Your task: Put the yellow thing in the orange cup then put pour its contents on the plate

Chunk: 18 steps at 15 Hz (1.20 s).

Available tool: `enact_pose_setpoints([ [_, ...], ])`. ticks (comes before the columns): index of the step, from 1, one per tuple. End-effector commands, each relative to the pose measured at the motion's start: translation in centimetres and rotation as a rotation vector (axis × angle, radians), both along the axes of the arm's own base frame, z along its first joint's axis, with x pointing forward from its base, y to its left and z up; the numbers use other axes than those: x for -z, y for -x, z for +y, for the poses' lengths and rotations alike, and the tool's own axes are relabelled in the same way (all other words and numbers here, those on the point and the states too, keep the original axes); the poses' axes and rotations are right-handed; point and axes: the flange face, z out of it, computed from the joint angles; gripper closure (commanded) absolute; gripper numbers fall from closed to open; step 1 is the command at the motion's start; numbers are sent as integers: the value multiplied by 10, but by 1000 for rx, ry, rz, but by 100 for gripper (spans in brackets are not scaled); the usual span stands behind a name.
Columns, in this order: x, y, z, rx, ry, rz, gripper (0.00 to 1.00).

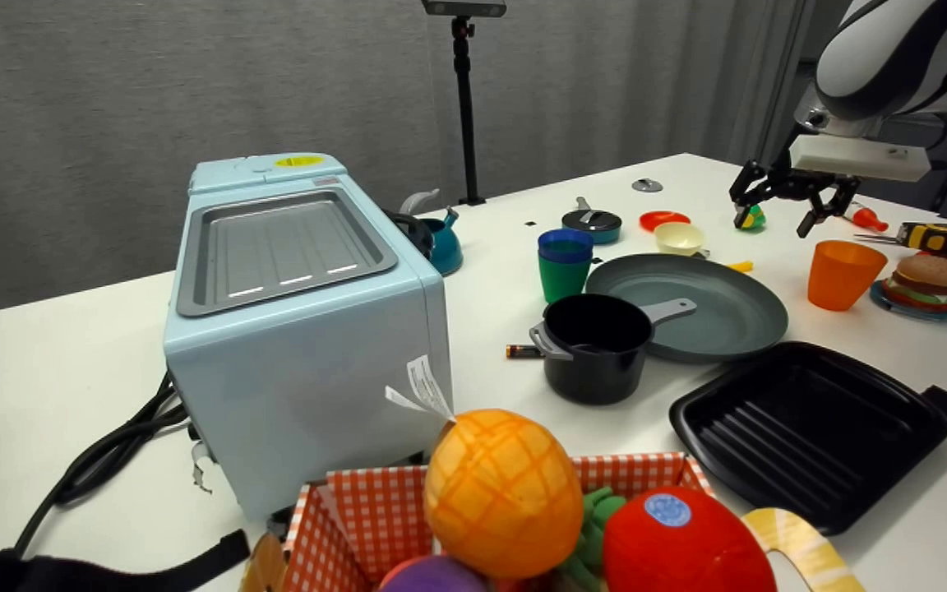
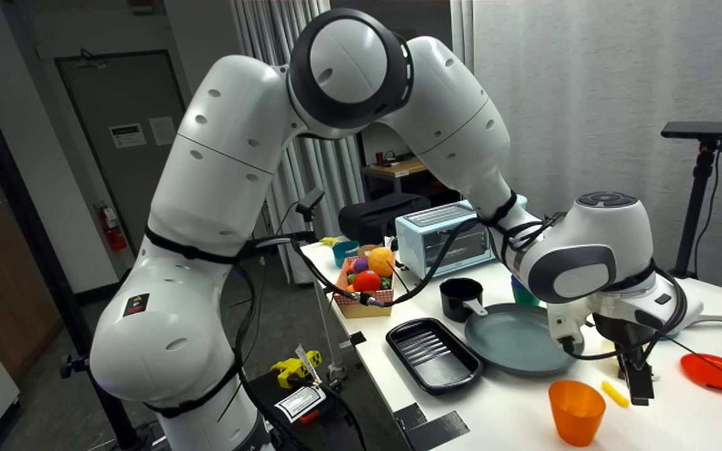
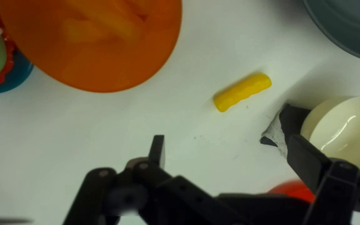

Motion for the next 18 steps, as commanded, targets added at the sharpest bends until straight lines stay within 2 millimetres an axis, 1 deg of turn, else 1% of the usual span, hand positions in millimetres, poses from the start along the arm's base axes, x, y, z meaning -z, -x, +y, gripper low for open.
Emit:
enact_pose_setpoints([
  [1, 14, -8, -3, -29, 6, -6, 0],
  [5, 23, -14, 1, -44, 11, -1, 0],
  [12, 47, -18, 18, -65, -2, 18, 0],
  [18, 59, -23, 27, -80, 4, 30, 0],
])
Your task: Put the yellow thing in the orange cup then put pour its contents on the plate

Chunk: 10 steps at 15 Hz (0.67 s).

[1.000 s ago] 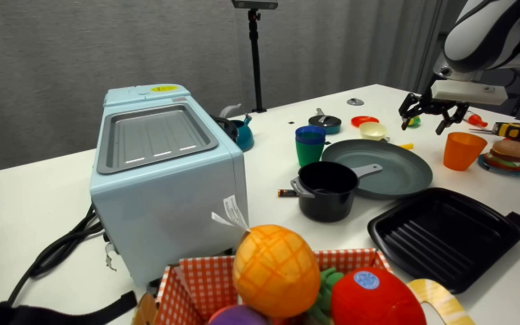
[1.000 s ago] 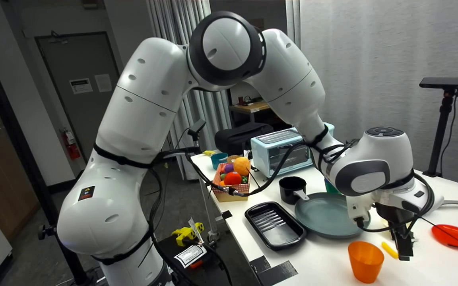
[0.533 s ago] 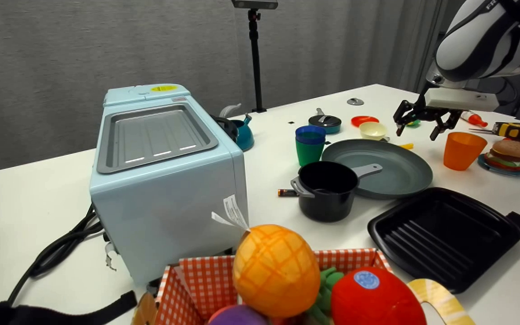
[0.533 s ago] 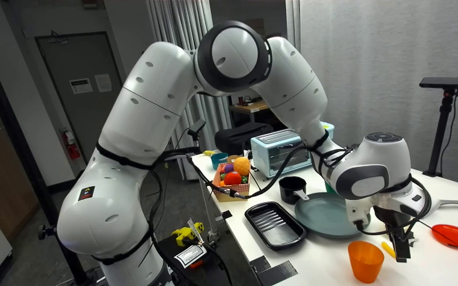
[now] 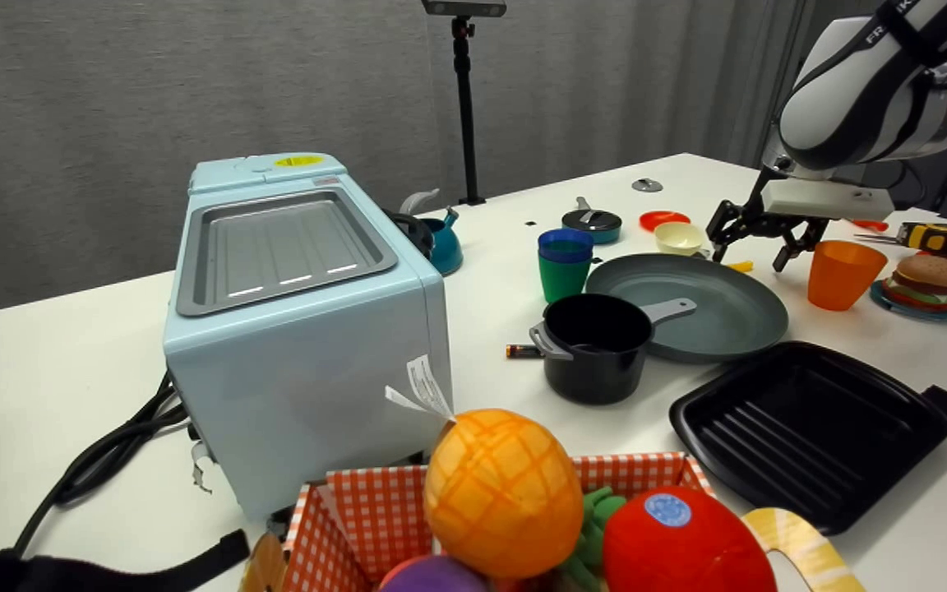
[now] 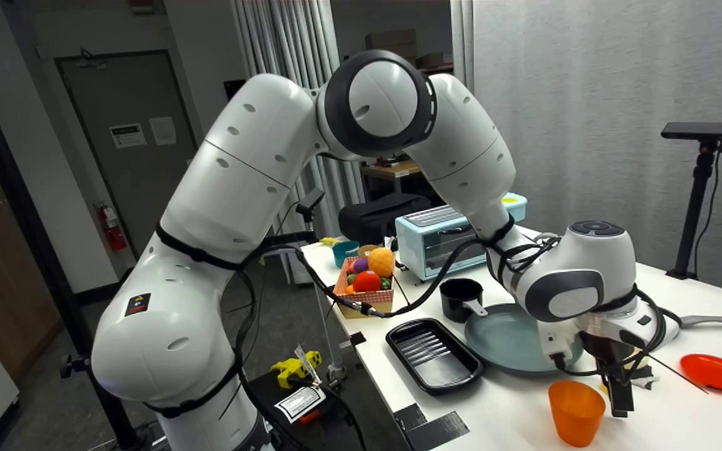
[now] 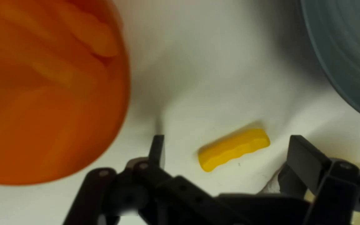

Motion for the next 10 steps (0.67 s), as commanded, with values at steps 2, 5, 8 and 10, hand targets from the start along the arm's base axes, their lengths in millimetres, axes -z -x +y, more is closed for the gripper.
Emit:
enact_pose_setpoints([
  [2, 10, -9, 5, -25, 19, -18, 11],
  [5, 12, -9, 8, -34, 25, -12, 41],
  [8, 10, -11, 11, -38, 27, -15, 63],
  [10, 8, -13, 15, -45, 30, -18, 79],
])
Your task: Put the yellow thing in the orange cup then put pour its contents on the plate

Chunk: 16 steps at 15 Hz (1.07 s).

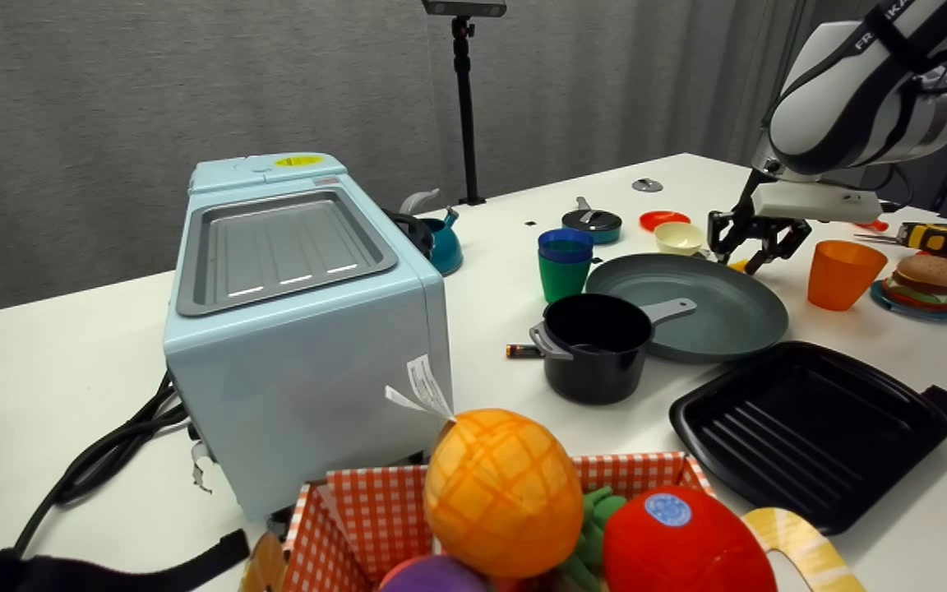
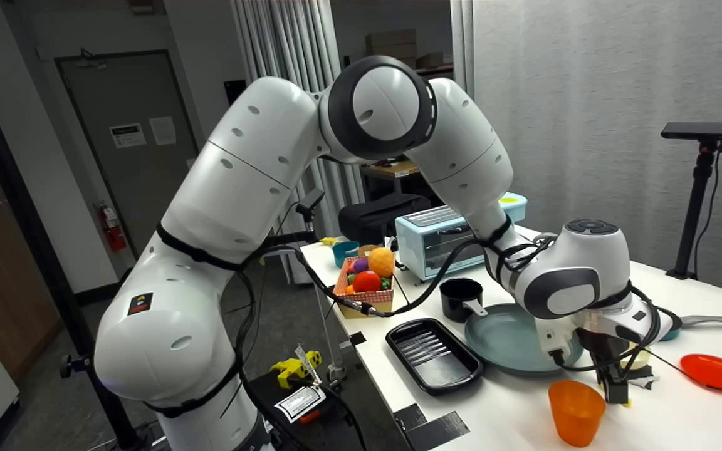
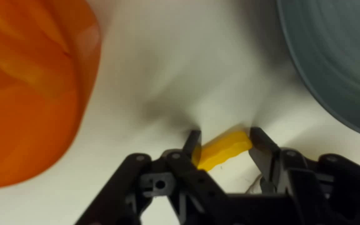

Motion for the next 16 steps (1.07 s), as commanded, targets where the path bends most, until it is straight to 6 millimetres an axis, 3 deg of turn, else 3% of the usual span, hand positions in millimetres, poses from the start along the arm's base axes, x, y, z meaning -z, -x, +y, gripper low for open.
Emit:
enact_pose_setpoints([
  [1, 6, -4, 6, -20, 21, -16, 86],
  [3, 4, -5, 7, -24, 23, -18, 99],
  [8, -4, -4, 13, -40, 25, -16, 96],
  [12, -31, 3, 30, -104, 10, -7, 96],
  [16, -73, 9, 53, -210, 32, -15, 96],
])
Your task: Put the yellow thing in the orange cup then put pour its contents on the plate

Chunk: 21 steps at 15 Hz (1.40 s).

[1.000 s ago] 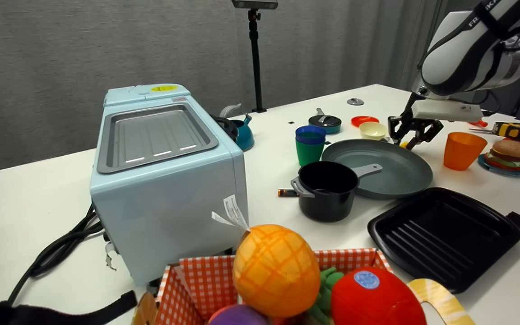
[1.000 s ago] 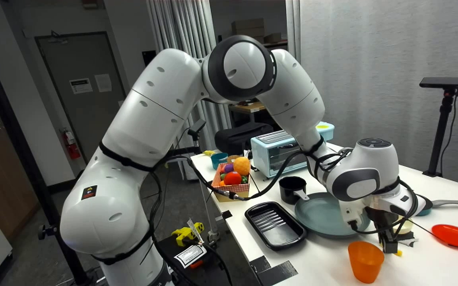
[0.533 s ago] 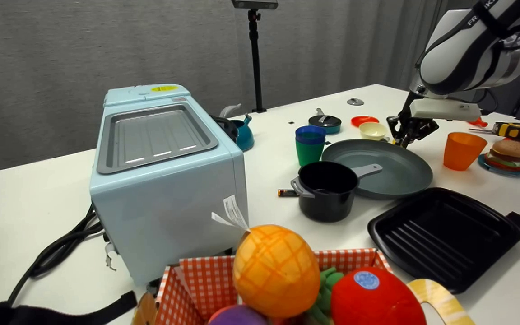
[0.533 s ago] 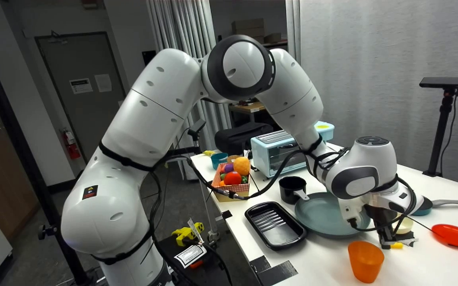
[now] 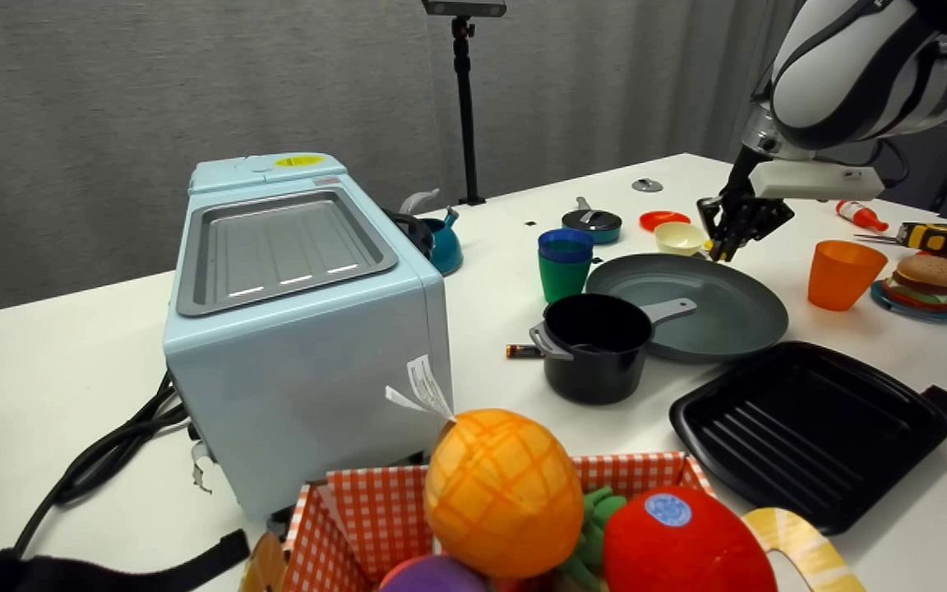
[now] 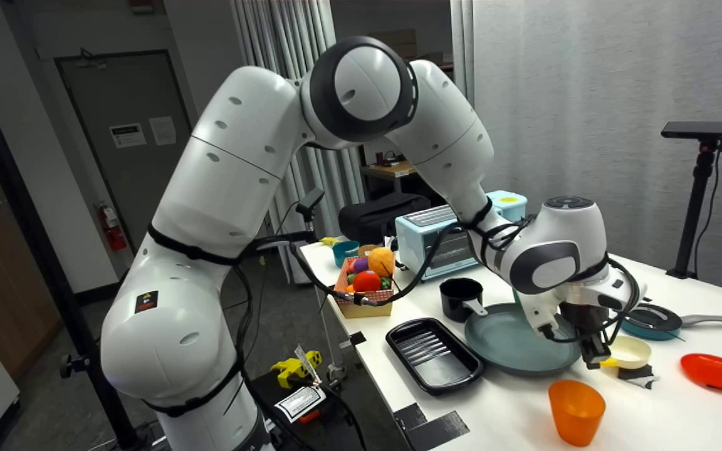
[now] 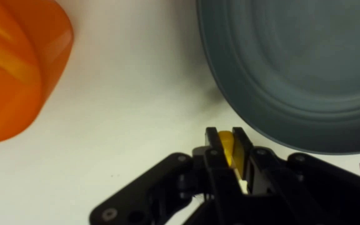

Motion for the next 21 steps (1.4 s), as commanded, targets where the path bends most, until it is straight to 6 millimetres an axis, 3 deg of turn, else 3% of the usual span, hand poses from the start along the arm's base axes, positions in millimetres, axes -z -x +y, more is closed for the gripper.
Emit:
enact_pose_setpoints([
  [1, -47, 16, 18, -100, 25, 3, 96],
  [6, -82, 39, 33, -180, 33, 32, 96],
  [13, -107, 57, 36, -242, 54, 73, 96],
  [17, -113, 66, 24, -242, 80, 88, 96],
  [21, -101, 82, 4, -207, 68, 136, 96],
])
